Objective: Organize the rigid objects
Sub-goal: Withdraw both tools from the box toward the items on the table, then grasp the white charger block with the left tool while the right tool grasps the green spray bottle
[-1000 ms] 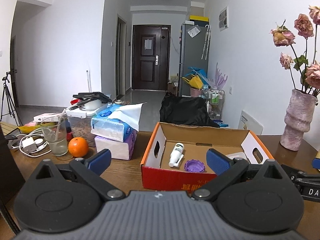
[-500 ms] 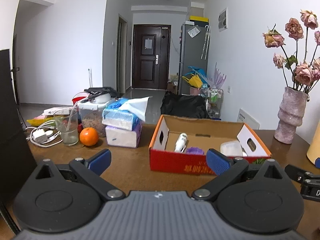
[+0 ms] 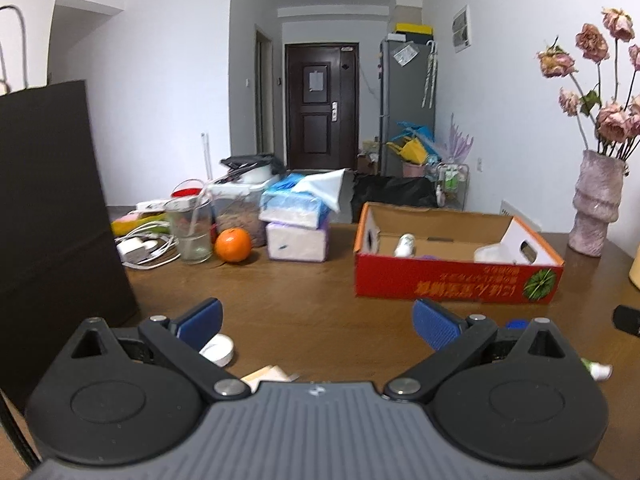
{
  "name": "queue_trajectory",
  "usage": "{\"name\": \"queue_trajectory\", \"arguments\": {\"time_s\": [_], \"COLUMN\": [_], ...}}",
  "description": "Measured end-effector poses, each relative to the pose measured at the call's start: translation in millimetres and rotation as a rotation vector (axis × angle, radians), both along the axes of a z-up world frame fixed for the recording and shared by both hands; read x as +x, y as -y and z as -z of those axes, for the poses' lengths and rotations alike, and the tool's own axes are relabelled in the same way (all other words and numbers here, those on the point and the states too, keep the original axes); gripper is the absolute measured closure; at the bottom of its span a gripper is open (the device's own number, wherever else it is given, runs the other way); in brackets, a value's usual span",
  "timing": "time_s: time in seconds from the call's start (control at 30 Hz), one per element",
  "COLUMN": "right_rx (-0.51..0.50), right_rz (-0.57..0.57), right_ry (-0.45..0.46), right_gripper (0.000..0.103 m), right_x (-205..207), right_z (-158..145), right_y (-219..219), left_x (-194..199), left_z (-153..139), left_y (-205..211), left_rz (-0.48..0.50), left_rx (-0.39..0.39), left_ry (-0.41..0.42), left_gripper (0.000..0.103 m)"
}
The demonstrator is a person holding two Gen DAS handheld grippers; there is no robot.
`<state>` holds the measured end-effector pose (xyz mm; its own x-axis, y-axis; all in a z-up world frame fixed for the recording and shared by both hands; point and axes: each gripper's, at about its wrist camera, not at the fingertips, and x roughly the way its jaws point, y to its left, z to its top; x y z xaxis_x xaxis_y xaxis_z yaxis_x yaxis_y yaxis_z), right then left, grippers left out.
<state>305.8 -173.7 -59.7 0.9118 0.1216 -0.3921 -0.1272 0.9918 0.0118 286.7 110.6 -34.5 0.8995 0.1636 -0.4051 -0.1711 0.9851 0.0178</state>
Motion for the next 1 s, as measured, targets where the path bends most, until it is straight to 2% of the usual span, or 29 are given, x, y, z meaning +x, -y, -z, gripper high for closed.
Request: {"name": "queue_trajectory", "arguments": {"time_s": [0.43, 0.7, 0.9, 1.0], "right_rx": [-0.011, -0.005, 0.006, 0.016], "right_rz": [0.035, 0.074, 0.1, 0.107], "right_ry": [-0.053, -0.096, -0.131, -0.144], "right_gripper": [0.0, 0.0, 0.0, 0.0], "right_x": [-10.7, -5.0, 1.7, 5.2], "right_z": [14.2, 27.4, 38.3, 43.9], "right_y": [2.7, 10.3, 18.1, 20.5], "left_x": [-10.9, 14.0, 35.7, 50.6], "left_z": [16.8, 44.0, 61.9, 72.8], "left_y": [-38.5, -46.0, -50.9, -50.6], "left_rz": [-0.061, -0.093, -0.122, -0.129], "left_rx": [-0.013, -0.01, -0.01, 0.029], "left_ry": [-0.066, -0.16, -0.194, -0.223], "left_gripper": [0.0, 0.0, 0.0, 0.0]}}
